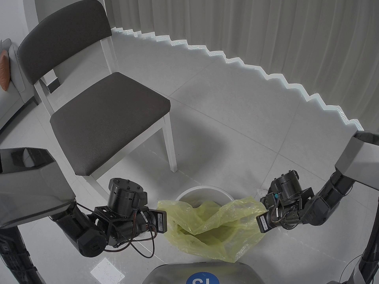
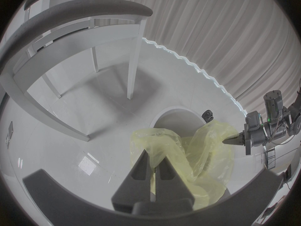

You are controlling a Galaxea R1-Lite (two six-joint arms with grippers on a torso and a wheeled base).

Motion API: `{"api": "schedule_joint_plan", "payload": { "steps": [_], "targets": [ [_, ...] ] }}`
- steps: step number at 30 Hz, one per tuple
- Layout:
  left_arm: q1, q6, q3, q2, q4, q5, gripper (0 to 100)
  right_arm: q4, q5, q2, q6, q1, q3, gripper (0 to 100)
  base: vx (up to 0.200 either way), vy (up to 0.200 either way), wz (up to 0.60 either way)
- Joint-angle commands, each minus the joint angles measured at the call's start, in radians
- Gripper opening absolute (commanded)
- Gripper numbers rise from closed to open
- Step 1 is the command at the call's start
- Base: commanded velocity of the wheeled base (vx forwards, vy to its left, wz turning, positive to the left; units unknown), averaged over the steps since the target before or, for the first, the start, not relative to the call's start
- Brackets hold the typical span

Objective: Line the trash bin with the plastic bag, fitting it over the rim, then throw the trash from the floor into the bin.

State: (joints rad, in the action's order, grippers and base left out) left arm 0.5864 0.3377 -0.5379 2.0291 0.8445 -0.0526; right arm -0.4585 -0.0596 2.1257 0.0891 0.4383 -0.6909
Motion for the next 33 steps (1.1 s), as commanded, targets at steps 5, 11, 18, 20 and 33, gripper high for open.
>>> {"api": "schedule_joint_plan", "payload": {
  "steps": [5, 11, 18, 20, 33],
  "targets": [
    [0.073, 0.023, 0.075, -0.118, -0.001, -0.004, 0, -0.002, 0.0, -0.109, -0.019, -0.001, 0.097, 0, 0.0, 0.0, 0.0],
    [0.11, 0.029, 0.118, -0.159, -0.001, -0.01, 0, 0.0, 0.0, -0.155, -0.02, 0.007, 0.14, 0, 0.0, 0.0, 0.0],
    [0.125, 0.043, 0.145, -0.195, -0.002, -0.012, 0, 0.0, 0.0, -0.198, -0.026, 0.008, 0.172, 0, 0.0, 0.0, 0.0],
    [0.13, 0.043, 0.161, -0.195, -0.001, -0.012, 0, 0.0, 0.0, -0.202, -0.026, 0.011, 0.186, 0, 0.0, 0.0, 0.0],
    [0.107, 0.04, 0.148, -0.04, 0.016, -0.001, 0, -0.005, 0.0, -0.05, -0.025, 0.065, 0.137, 0, 0.0, 0.0, 0.0]
  ]
}}
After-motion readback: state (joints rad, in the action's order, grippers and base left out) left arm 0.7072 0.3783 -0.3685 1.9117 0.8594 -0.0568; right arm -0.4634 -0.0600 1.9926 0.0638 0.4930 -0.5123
